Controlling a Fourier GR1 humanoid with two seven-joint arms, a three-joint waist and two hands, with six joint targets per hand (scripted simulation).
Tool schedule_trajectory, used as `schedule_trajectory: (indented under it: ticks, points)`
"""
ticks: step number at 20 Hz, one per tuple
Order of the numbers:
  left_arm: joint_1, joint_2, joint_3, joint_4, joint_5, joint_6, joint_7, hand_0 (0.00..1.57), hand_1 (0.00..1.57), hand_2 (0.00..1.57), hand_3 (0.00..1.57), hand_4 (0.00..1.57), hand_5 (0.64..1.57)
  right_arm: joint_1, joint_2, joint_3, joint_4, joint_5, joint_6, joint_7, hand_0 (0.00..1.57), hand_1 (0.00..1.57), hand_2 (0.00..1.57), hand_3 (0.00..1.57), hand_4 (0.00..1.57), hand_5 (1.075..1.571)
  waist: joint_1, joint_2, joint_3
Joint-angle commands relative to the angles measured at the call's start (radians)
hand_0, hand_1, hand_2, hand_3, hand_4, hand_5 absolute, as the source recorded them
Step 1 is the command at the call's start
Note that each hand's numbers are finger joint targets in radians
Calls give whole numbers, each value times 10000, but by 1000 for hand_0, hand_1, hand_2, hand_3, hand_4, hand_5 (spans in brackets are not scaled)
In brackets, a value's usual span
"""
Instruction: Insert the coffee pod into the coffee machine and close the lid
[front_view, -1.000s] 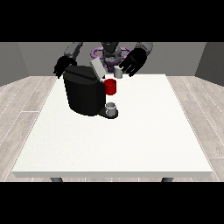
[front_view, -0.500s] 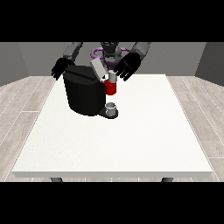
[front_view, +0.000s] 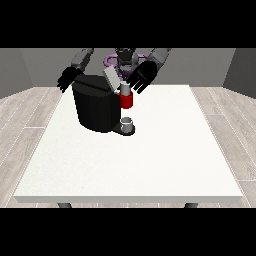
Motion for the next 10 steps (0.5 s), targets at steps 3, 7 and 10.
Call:
schedule_trajectory:
  ticks: [3,7,10]
  points:
    - [-319,244,55,72,-133,-9,-251,1203,1203,1272,1200,500,1571,-252,136,54,-15,95,-160,-330,0,0,0,0,513,1571,-37,490,-3]
    - [332,-318,-136,-38,-160,28,-314,1186,1186,1269,1202,515,1571,227,98,-259,239,-194,-107,-297,0,0,0,0,442,1571,314,-123,0]
    - [235,-10,34,266,-263,254,-329,1184,1184,1248,1186,488,1571,421,160,319,-277,248,-120,-212,0,0,0,0,448,1571,-109,114,-4]
